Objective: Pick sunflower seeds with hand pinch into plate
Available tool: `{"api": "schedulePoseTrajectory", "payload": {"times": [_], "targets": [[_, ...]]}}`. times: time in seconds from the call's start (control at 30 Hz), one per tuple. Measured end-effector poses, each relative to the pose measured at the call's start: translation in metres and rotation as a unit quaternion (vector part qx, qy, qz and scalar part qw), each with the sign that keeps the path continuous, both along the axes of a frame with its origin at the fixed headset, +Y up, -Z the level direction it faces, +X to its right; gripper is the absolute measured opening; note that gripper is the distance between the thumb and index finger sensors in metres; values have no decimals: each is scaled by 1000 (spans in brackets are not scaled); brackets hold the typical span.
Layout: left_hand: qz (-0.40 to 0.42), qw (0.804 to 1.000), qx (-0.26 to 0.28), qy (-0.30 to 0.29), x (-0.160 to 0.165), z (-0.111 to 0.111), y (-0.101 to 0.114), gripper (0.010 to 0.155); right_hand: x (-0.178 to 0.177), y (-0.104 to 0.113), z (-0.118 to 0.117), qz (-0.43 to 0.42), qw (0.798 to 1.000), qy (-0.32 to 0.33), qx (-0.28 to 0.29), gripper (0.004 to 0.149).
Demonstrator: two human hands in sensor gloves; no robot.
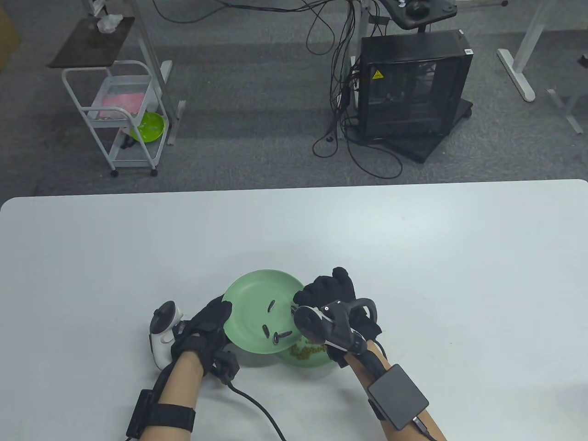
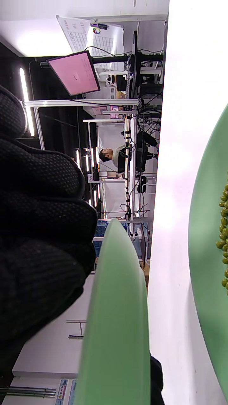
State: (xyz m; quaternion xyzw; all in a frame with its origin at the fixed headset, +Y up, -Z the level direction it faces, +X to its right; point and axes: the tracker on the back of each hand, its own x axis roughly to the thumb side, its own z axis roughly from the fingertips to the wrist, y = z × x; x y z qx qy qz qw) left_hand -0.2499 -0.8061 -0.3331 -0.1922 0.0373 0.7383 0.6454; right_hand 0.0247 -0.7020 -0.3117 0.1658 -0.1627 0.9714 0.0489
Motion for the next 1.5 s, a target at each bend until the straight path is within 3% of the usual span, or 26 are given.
{"api": "schedulePoseTrajectory", "payload": {"times": [0.83, 1.5], "targets": [[14, 995, 5, 96, -32, 2, 2, 65, 2, -15, -5, 13, 999, 13, -40, 49], [22, 993, 5, 112, -36, 4, 3, 66, -20, -51, -8, 134, 982, 39, -125, 54]]}}
